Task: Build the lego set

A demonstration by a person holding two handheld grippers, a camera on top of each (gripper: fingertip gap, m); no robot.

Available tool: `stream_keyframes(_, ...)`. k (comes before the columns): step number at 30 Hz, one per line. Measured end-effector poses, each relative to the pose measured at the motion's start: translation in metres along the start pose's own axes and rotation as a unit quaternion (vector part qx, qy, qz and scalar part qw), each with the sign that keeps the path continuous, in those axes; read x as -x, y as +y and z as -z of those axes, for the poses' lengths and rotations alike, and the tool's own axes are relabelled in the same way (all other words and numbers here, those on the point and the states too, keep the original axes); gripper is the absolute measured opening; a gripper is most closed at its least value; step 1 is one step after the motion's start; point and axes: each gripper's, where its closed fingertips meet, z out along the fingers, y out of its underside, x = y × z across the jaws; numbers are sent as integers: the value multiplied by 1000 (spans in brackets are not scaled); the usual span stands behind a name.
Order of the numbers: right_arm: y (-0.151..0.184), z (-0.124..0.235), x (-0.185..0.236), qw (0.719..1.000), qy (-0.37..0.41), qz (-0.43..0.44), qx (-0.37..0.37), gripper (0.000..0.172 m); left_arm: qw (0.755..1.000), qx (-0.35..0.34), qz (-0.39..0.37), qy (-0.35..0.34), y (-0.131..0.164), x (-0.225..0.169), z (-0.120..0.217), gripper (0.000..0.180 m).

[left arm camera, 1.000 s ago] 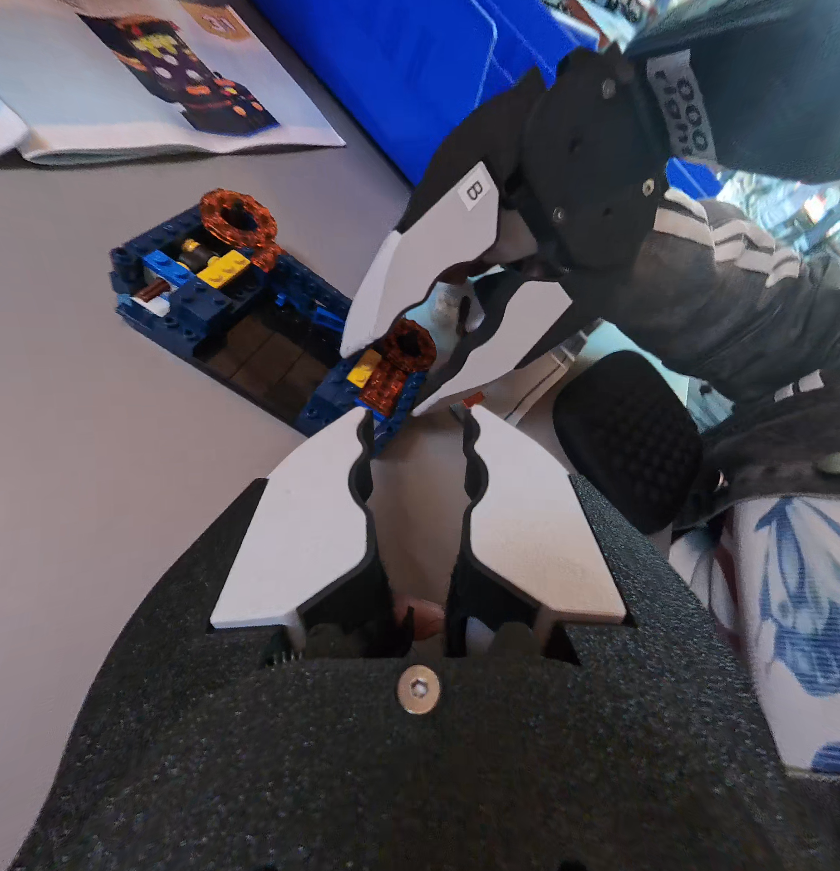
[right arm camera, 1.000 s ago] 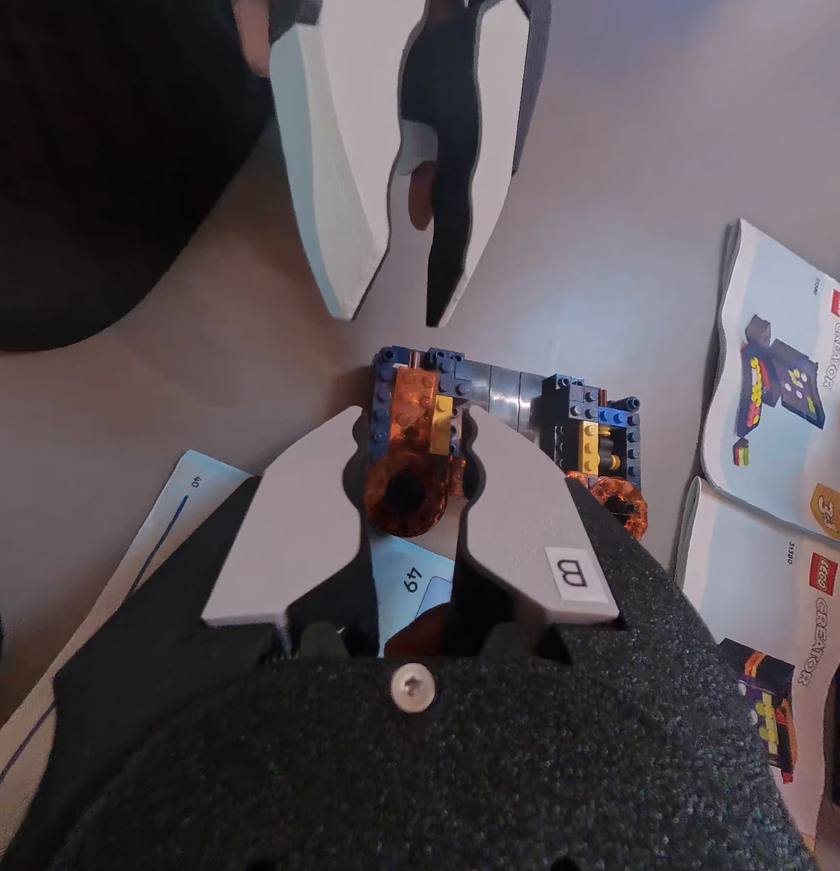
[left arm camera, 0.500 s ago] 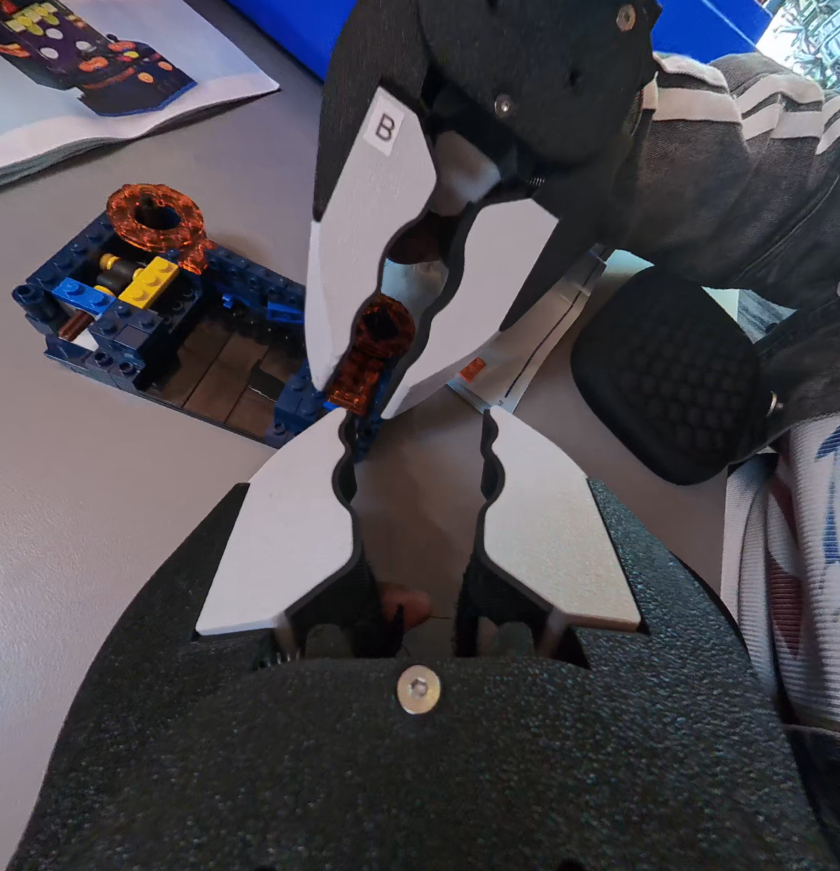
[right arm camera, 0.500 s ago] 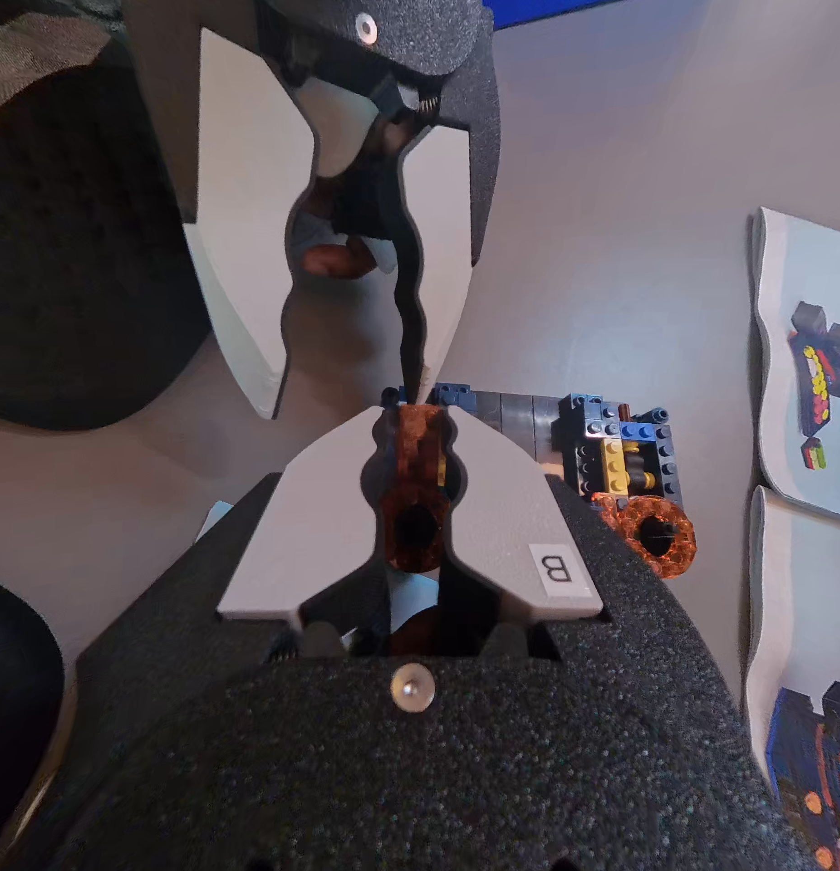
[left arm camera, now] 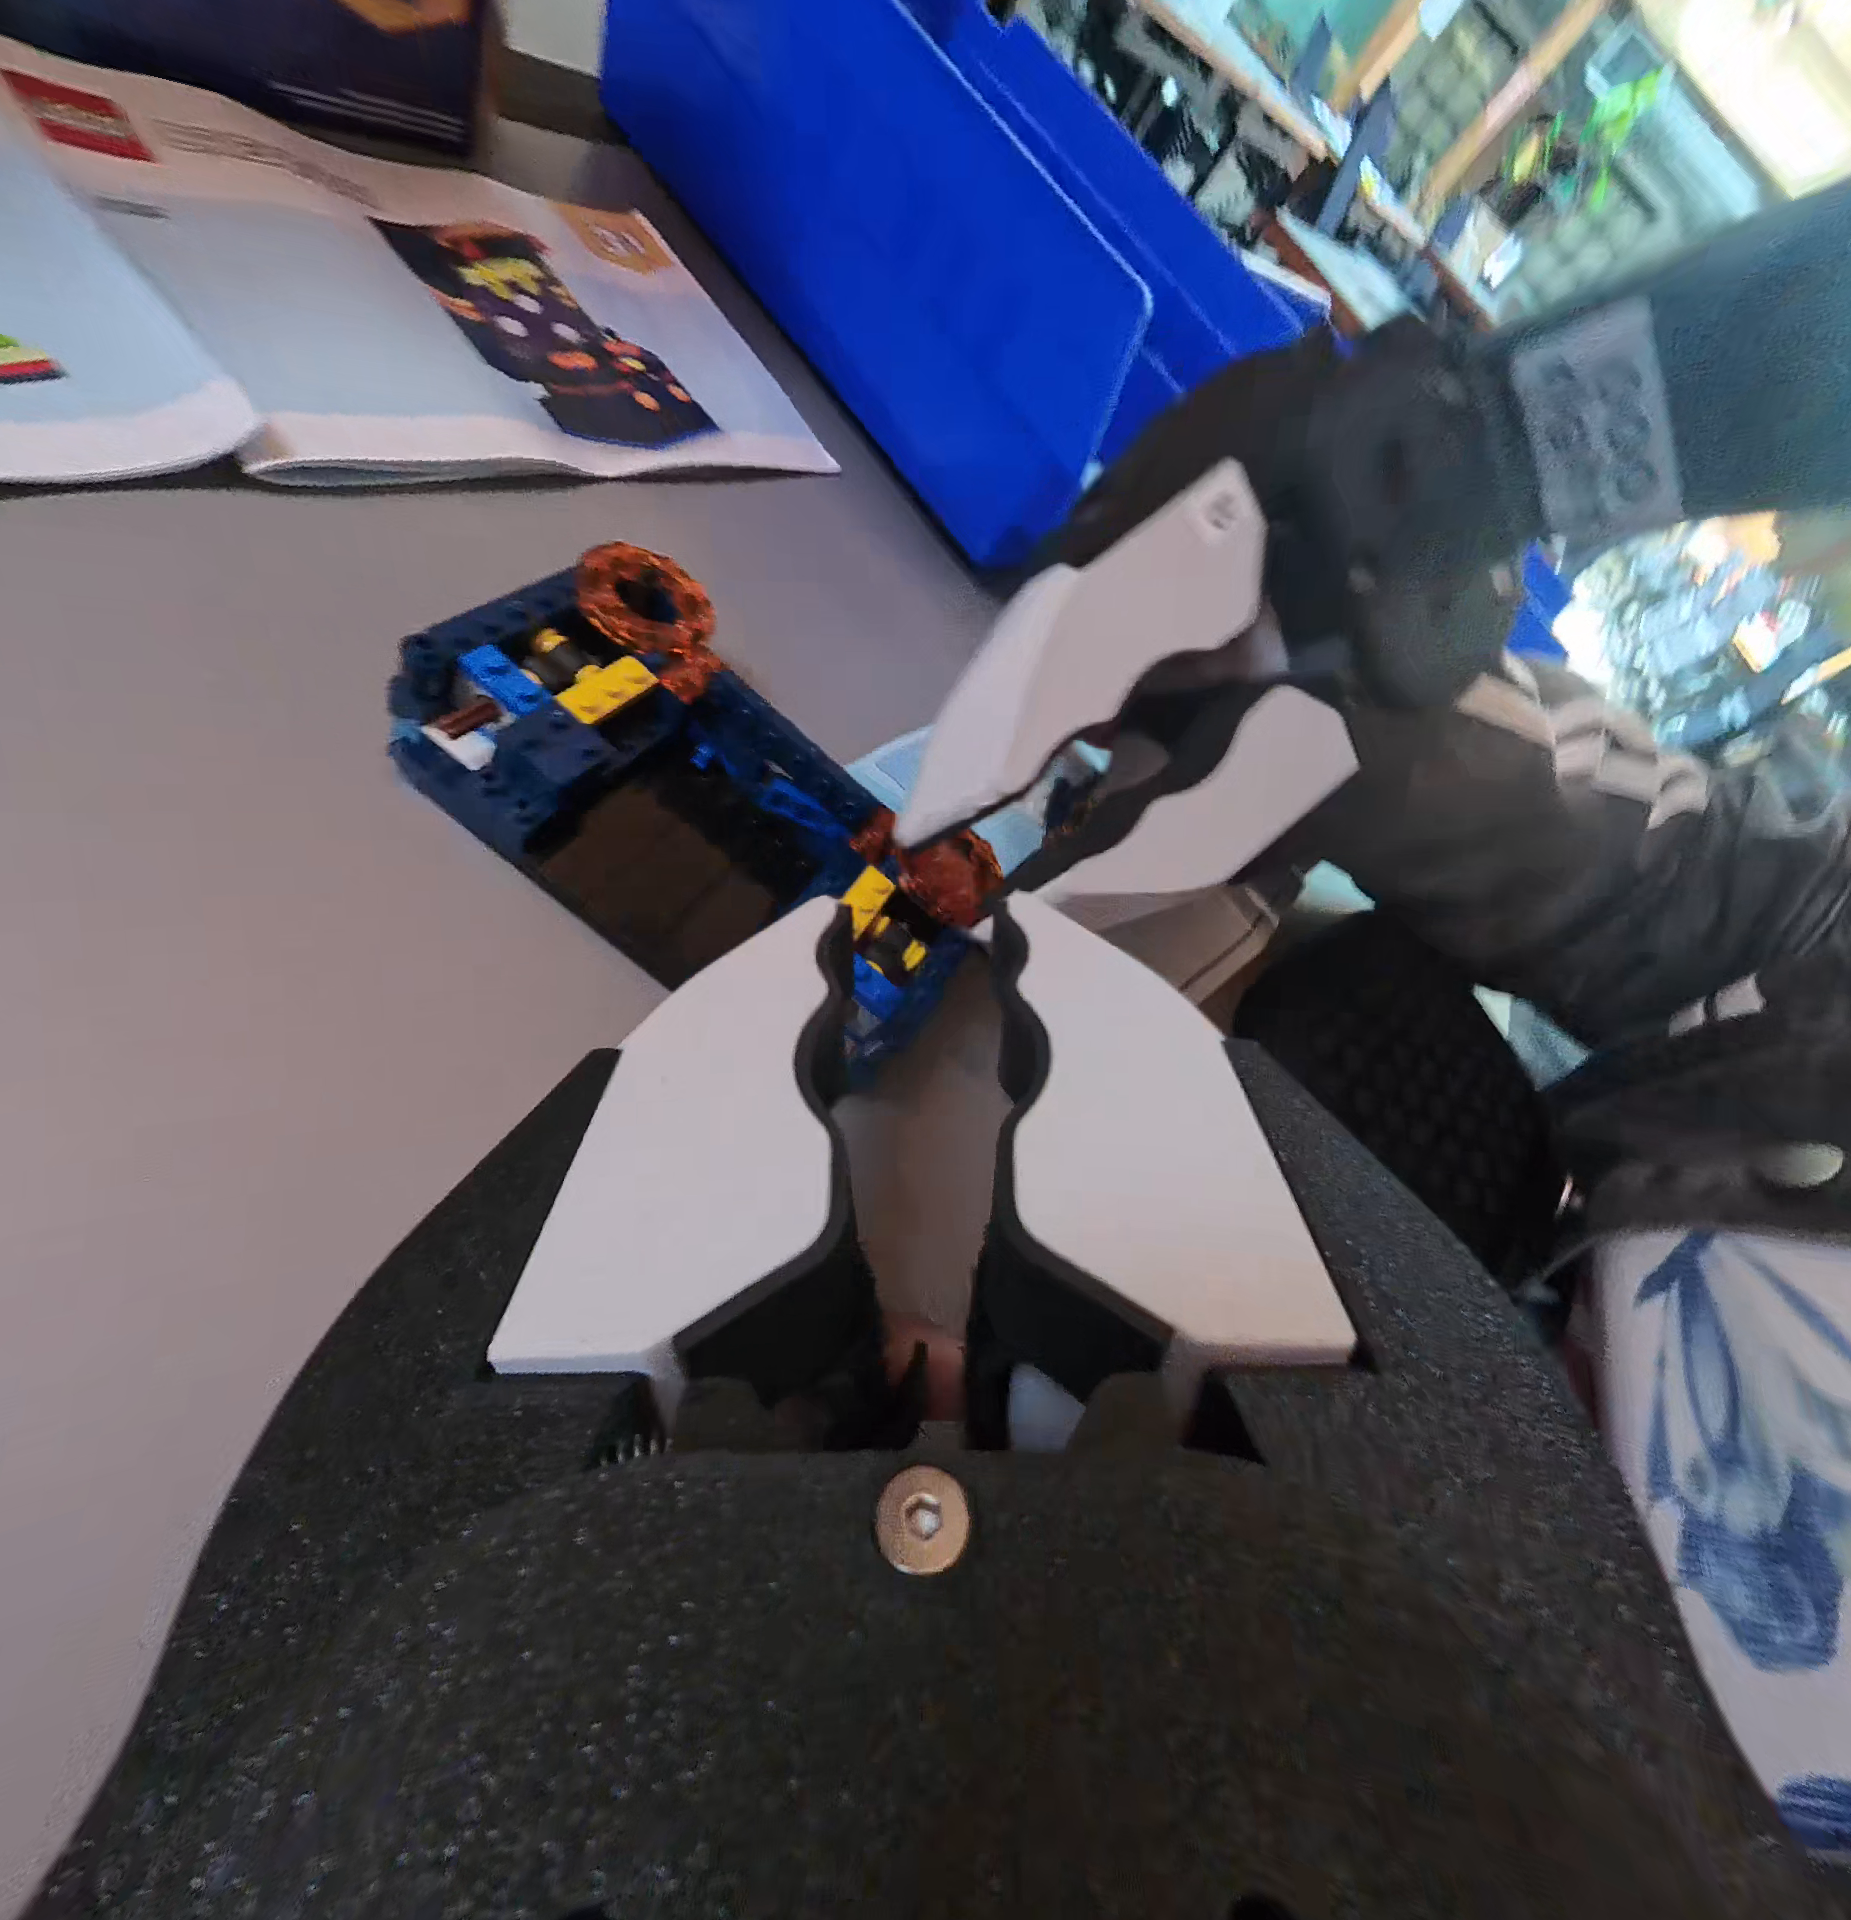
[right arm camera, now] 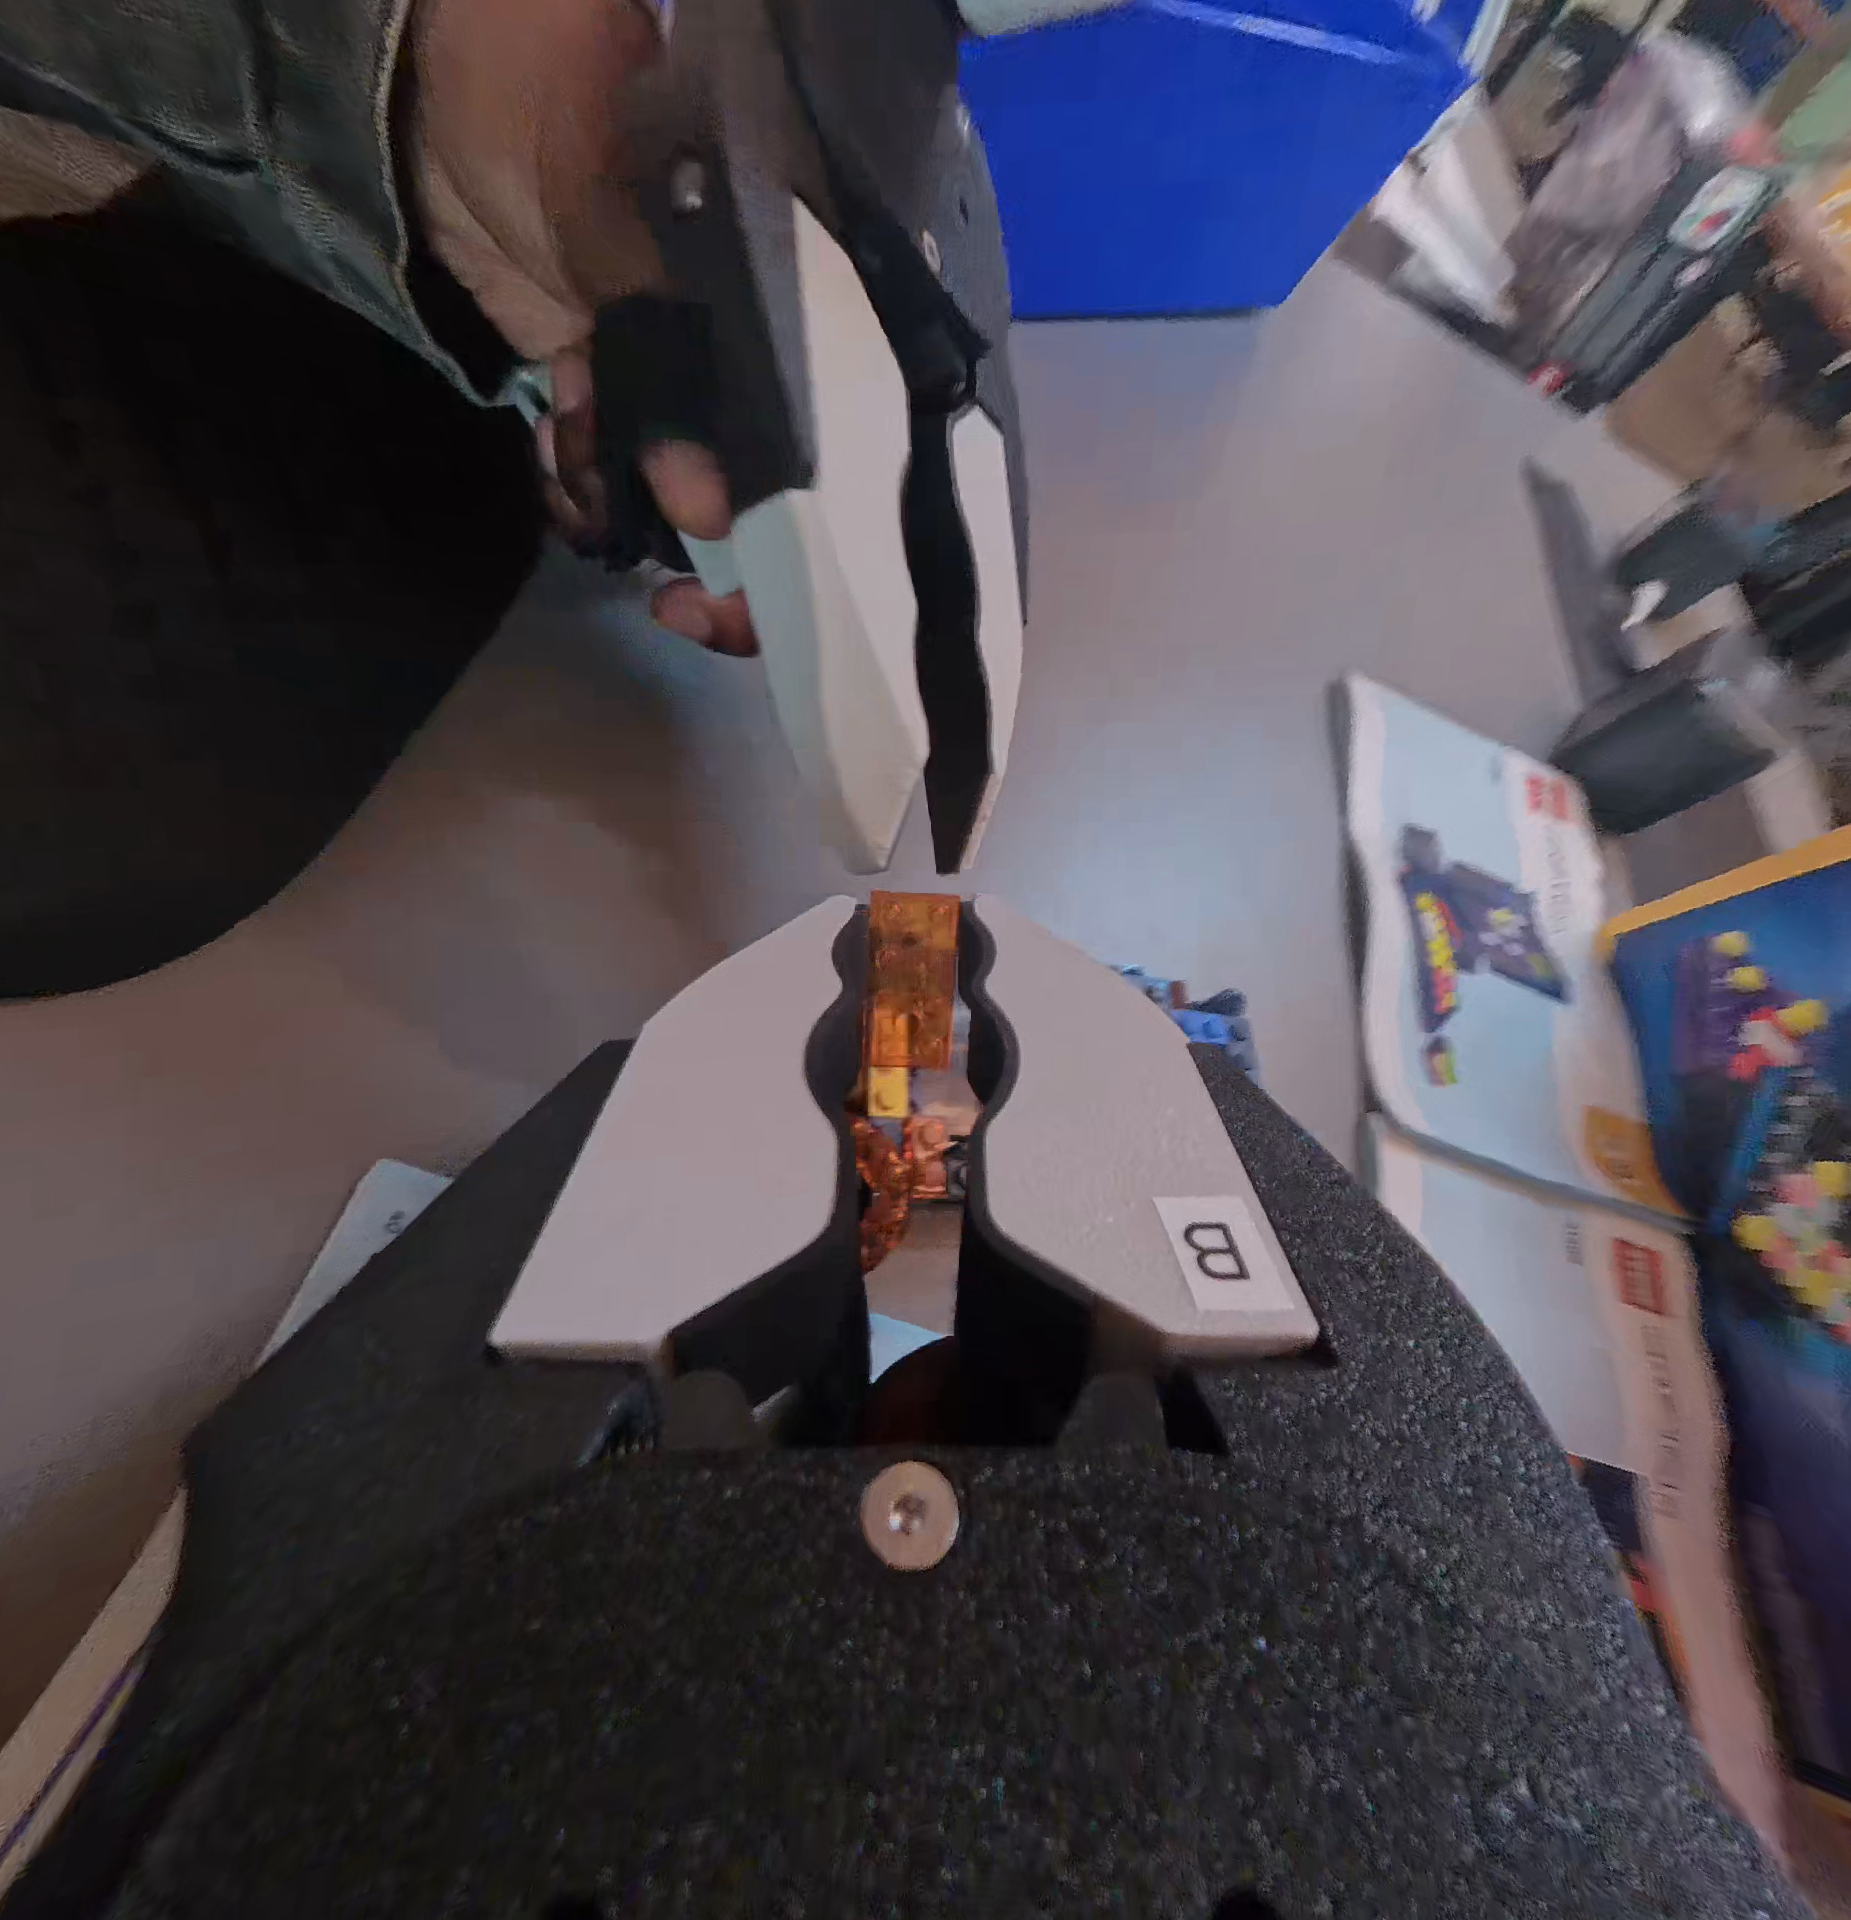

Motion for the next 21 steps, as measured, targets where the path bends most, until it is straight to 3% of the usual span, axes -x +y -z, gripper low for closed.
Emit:
stream_keyframes(3,-8,5,-5,997,46,56,21,15,999,-20,44,21,-6,0,3,18)
stream_keyframes(8,-11,6,2,993,52,86,56,16,993,-17,90,81,-7,-14,-2,15)
stream_keyframes(10,-11,6,4,993,53,87,65,16,990,-10,97,100,-6,-19,-4,6)
stream_keyframes(17,-12,19,8,998,4,11,56,19,974,-6,163,158,-4,-27,-1,4)
stream_keyframes(21,-9,19,13,996,-7,27,85,19,971,-2,175,164,-1,-28,-2,4)
